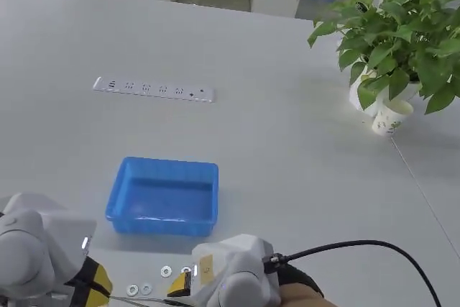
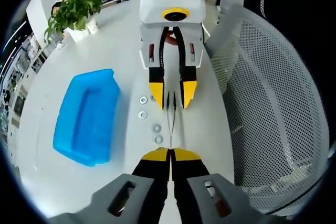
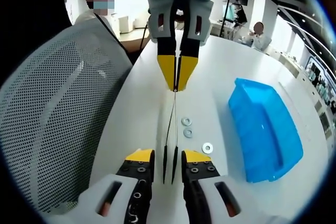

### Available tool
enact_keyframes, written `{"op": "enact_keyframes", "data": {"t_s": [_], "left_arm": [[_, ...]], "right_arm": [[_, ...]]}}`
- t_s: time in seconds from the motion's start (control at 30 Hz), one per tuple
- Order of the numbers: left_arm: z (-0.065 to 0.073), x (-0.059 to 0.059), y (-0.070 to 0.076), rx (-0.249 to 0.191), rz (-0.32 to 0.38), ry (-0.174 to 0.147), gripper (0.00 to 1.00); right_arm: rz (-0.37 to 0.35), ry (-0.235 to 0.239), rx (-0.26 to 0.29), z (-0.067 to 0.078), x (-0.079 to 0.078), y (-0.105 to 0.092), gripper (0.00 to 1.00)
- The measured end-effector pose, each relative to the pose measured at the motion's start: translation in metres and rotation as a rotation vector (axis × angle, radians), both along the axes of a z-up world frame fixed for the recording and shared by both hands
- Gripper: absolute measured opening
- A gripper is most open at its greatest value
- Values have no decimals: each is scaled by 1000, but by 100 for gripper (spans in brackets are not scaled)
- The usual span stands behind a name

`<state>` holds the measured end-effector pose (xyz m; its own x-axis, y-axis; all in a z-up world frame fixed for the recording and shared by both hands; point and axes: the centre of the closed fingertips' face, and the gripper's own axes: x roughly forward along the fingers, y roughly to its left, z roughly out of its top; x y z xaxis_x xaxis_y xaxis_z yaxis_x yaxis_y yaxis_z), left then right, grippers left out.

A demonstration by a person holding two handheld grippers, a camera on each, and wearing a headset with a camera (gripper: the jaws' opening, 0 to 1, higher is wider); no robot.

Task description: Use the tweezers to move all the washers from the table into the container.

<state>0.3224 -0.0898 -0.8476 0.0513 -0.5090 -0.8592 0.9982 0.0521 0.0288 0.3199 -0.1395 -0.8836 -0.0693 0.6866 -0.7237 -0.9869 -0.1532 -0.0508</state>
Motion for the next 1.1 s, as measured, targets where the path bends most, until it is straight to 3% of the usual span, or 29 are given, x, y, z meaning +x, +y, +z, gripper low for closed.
{"op": "enact_keyframes", "data": {"t_s": [0.33, 0.67, 1.1], "left_arm": [[18, 1, -10, -9, -29, -10, 4], [27, 0, -17, -17, -42, -12, 4], [39, 1, -26, -75, -52, -22, 4]], "right_arm": [[-8, -7, 7, 3, 2, 2, 18], [-14, -13, -10, 4, 3, -1, 14], [-55, -3, 18, 8, 3, -4, 9]]}}
